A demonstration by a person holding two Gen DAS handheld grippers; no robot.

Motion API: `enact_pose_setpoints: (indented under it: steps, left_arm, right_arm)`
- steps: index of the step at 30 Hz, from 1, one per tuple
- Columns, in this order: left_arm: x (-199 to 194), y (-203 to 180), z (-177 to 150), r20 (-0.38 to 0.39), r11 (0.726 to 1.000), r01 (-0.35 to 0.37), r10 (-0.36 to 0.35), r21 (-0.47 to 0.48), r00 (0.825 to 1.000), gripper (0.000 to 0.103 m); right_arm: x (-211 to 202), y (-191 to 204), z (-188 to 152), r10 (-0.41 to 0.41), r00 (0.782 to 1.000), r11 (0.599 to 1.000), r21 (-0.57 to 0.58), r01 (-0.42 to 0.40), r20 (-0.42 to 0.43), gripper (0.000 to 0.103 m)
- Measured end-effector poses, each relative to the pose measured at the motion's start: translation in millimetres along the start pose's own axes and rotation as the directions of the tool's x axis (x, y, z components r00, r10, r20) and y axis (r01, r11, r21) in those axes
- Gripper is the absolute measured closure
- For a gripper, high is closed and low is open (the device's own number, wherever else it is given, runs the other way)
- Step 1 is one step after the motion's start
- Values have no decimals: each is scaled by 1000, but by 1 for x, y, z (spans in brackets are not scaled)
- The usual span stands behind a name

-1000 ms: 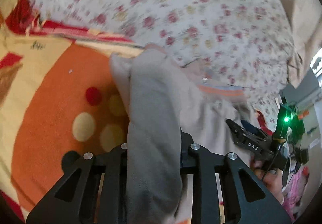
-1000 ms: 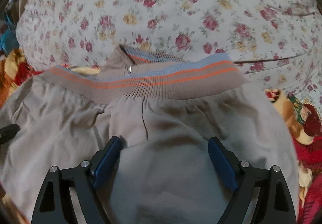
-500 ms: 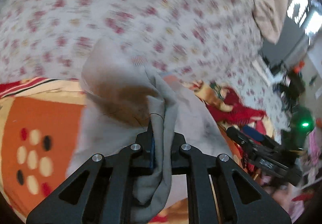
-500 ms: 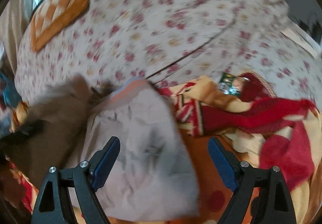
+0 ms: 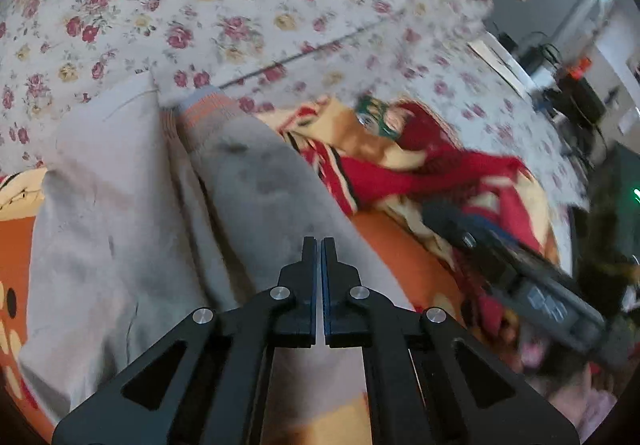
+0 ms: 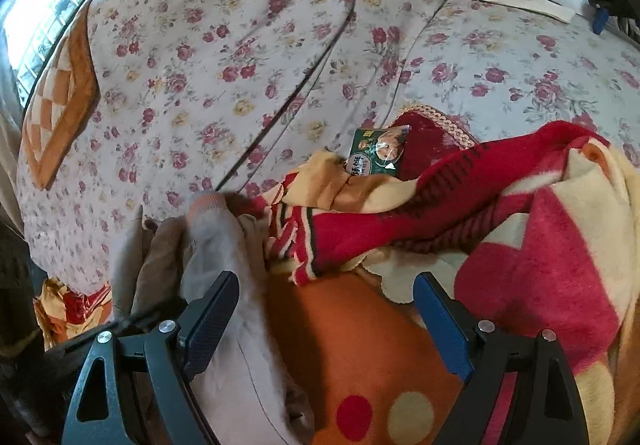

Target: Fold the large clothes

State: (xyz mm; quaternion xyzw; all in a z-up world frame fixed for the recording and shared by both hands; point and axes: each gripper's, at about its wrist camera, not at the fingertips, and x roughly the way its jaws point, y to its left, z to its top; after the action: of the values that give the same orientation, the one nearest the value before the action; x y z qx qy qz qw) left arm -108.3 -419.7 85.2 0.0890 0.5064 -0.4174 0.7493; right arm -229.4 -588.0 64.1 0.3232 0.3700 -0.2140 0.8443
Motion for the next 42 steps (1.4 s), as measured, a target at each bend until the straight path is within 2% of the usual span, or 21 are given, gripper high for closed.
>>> enact_pose_setpoints:
  steps: [2,5,7,9,10,12,15,17,19,23,25,29,32,33,35,36,37,39,40,42]
  left_arm:
    - [-20,6,-7,16,1000,29,-28,-11,999,103]
    - [-57,23,-20,45,998,41,-39,-37,998,93]
    - [-79,40,-31,69,998,3,1,-60,998,68]
    - [-98,65,-45,104,995,-19,30,-100,994,51]
    - [-102,72,-51,110,993,-33,45,-113,993,45]
    - [-107,96,-66,116,983,-99,118,-155,986,45]
    - [-103,123,-85,101,966,-141,166,-218,981,45]
    - [-99,132,-101,98,964,-110,137,-242,986,45]
    - [-93,129,-119,86,975,-60,80,-215,993,45]
    - [-91,109,-140,107,990,-75,88,-117,990,45]
    - [-94,112,-146,117,989,-94,108,-117,987,45]
    - [-92,120,-154,121,979,-171,184,-110,976,45]
    - [-83,127,-159,91,980,-154,166,-126,982,45]
    - [-81,128,-160,89,980,-148,161,-136,983,45]
    - [-78,132,-159,93,978,-142,157,-151,983,45]
    - [-78,132,-156,92,978,-139,155,-155,984,45]
    - [-79,131,-154,94,979,-131,147,-157,985,45]
    - [-84,126,-146,109,982,-117,134,-149,985,45]
    - [-89,122,-142,126,984,-112,130,-140,983,45]
    - [-97,113,-130,165,987,-102,121,-124,979,45]
  right_arm:
    - [-2,3,-2,17,1000,1000,-8,-17,-1,16]
    - [-4,10,-7,57,998,998,-24,-57,-1,16]
    - [-1,16,-12,76,997,996,-33,-77,-19,16]
    - [2,23,-19,103,994,994,-35,-105,-45,16]
    - [3,26,-23,118,991,992,-36,-120,-57,16]
    - [1,36,-30,158,984,986,-40,-162,-77,16]
    - [-5,51,-38,241,965,969,-26,-245,-99,16]
    - [-7,63,-43,314,941,948,-6,-317,-128,16]
    - [-5,77,-50,362,917,930,-1,-368,-168,13]
    - [-1,102,-65,403,891,910,-11,-414,-208,7]
    - [4,113,-74,428,874,898,2,-439,-230,3]
    - [17,132,-87,456,846,884,30,-467,-277,2]
    - [26,148,-92,438,854,890,-1,-457,-279,2]
    - [31,154,-93,437,856,888,-20,-460,-278,7]
    - [42,164,-96,411,870,894,-65,-443,-274,50]
    - [46,168,-97,381,886,904,-94,-417,-266,81]
    - [47,167,-96,355,901,912,-118,-392,-249,88]
    - [40,155,-89,379,903,909,-101,-404,-202,93]
    - [33,149,-84,386,904,908,-96,-408,-186,94]
    - [14,139,-73,368,919,913,-132,-386,-139,95]
